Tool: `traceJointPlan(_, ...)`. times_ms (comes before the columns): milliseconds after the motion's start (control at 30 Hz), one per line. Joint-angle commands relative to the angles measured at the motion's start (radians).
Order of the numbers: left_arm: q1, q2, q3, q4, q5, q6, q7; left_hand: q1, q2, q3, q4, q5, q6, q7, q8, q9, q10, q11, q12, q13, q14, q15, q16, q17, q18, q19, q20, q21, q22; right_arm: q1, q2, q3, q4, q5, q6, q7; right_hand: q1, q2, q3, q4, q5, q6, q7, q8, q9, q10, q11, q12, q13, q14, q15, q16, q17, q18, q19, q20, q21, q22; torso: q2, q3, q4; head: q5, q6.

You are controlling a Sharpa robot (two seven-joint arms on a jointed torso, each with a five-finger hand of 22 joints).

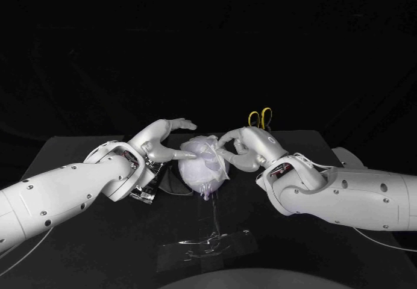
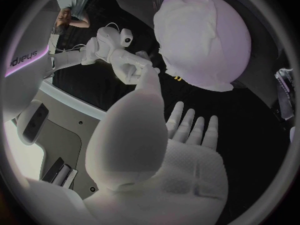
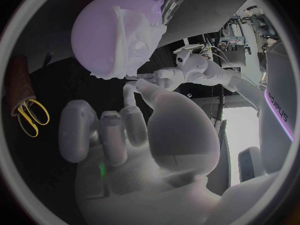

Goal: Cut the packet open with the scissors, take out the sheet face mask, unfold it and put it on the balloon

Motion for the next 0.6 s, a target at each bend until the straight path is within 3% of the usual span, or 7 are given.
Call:
traceJointPlan(33,0.0,0.007,0.0,-0.002,-0.068,0.014,-0.044,0.005,-0.031,-0.027,0.002,0.003,-0.042,0.039,-0.017,-0.013,-0.041,-0.002,-0.017,-0.004,-0.022,-0.002,-0.019,-0.006,-0.017,-0.026,-0.001,-0.013,-0.012,0.001,0.012,0.002,-0.016,-0.067,0.033,-0.086,-0.015,-0.012,-0.006,0.011,-0.012,-0.008,0.001,-0.006,-0.002,-0.01,0.003,-0.01,0.117,0.104,0.003,0.003,0.263,0.001,0.01,-0.002,-0.009,0.191,0.0,0.0003,-0.0003,-0.001,-0.001)
traceJointPlan(200,0.0,0.017,-0.002,-0.013,-0.092,0.036,-0.069,0.009,-0.045,-0.04,0.002,0.005,-0.07,0.04,-0.028,-0.021,-0.071,-0.002,-0.023,-0.006,-0.037,-0.005,-0.032,-0.011,-0.016,-0.038,-0.001,-0.018,-0.017,0.002,0.029,0.003,-0.03,-0.078,0.065,-0.119,-0.027,-0.02,-0.015,0.022,-0.015,-0.014,0.004,-0.009,-0.005,-0.015,0.006,-0.018,0.112,0.104,0.005,0.003,0.263,0.004,0.005,0.0,-0.023,0.187,0.0,-0.0002,0.0005,0.0,-0.002)
traceJointPlan(600,-0.002,0.022,-0.002,-0.019,-0.114,0.068,-0.092,0.016,-0.028,-0.02,0.002,0.004,-0.056,0.052,-0.023,-0.016,-0.058,0.011,-0.019,-0.003,-0.027,-0.006,-0.03,-0.008,-0.013,-0.038,-0.003,-0.02,-0.019,0.003,0.066,0.003,-0.053,-0.087,0.1,-0.159,-0.031,-0.023,-0.019,0.029,-0.015,-0.011,0.003,-0.007,-0.005,-0.015,0.006,-0.018,0.112,0.104,0.006,0.003,0.263,0.004,0.004,0.001,-0.025,0.187,0.0,-0.001,0.0008,0.001,-0.001)
